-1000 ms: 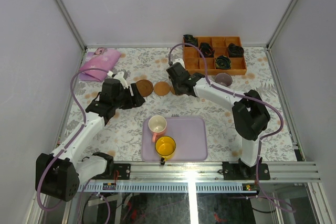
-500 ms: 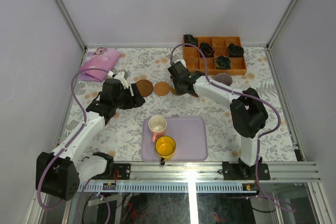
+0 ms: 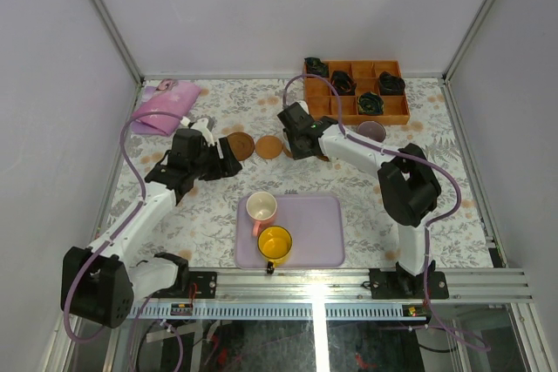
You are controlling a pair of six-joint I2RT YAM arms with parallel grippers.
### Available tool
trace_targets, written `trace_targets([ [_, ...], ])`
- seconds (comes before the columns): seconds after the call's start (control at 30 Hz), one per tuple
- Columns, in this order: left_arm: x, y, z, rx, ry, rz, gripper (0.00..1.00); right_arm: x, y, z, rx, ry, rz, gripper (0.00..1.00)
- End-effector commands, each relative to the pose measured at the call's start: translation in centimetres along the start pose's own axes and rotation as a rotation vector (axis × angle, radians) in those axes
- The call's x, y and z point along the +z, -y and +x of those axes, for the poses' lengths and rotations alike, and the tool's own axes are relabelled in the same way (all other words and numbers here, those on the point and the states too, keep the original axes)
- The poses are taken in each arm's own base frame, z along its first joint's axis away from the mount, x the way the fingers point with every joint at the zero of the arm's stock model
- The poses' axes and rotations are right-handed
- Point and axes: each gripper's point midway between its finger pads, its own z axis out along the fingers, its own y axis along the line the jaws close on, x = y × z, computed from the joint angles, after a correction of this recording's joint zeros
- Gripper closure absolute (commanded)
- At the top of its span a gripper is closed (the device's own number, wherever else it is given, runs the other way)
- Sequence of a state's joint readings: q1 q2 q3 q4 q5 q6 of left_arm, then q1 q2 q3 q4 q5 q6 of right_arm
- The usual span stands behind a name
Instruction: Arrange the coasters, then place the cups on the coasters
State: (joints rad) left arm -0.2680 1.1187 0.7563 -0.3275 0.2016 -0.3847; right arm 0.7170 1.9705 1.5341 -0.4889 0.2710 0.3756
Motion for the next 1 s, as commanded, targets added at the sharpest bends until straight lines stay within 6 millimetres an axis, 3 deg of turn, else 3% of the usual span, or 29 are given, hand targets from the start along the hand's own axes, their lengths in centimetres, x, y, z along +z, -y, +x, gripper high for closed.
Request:
trace_targets([
  [0.0,-0.1,1.2,-2.5,0.042,0.071,0.035,0.33,-1.5,-0.5,-4.2,0.052,0.116,-0.021,1.00],
  [0.47,0.0,1.1,-2.4,0.046,0.066,0.035,0.32,-0.5,-0.7,-4.4,0.062,0.102,-0.028,0.92],
  [0.57,0.0,1.1,-2.4,0.049,0.067,0.030,0.32,-0.6,-0.7,-4.5,0.067,0.098,-0.027,0.83],
  [0.7,0.0,1.1,-2.4,0.051,0.064,0.030,0.32,-0.9,-0.7,-4.5,0.079,0.097,-0.031,0.60],
  [0.97,0.1,1.1,-2.4,0.056,0.056,0.027,0.32,-1.7,-0.8,-4.4,0.092,0.087,-0.043,0.51],
])
